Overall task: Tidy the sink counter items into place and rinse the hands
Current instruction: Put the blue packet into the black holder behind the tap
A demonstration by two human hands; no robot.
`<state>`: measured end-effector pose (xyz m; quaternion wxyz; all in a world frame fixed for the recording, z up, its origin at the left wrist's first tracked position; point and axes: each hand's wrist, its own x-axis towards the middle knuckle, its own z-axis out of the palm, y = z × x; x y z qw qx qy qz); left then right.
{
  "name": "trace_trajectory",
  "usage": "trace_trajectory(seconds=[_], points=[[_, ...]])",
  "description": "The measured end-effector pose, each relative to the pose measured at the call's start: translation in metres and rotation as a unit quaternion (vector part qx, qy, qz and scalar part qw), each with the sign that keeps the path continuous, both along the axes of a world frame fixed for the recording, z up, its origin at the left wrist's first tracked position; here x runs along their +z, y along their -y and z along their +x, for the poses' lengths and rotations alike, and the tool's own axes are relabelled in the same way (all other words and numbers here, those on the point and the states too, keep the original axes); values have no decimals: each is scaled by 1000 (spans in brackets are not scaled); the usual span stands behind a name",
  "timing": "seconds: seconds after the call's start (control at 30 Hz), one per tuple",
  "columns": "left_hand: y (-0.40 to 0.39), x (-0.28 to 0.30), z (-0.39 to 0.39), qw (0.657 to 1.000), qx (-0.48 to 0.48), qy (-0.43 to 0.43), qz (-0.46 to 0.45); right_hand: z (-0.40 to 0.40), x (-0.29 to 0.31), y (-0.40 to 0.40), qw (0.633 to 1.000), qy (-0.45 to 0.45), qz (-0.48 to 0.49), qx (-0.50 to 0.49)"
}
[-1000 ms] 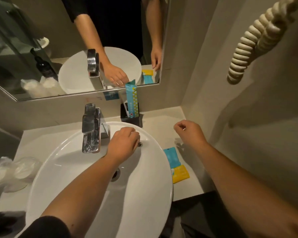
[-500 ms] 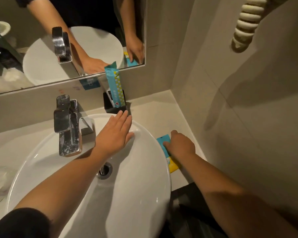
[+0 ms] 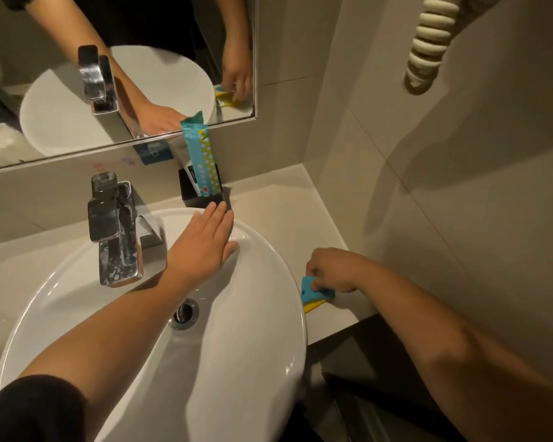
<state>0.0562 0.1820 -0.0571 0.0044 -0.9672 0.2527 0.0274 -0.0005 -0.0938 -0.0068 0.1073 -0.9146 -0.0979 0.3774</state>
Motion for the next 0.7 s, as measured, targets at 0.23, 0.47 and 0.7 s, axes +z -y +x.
trace_trajectory(seconds=[0.23,0.47,0.7], points=[[0,-1,0,1000,5,-6,-10,-13,-27,-15,996,46,-38,63],[0,-3,-2,1000,11,-1,-15,-13,-30,-5,1000,-10,-1,7],[2,0,-3,1000,15,-4,-10,16,16,14,990,3,102,-95]])
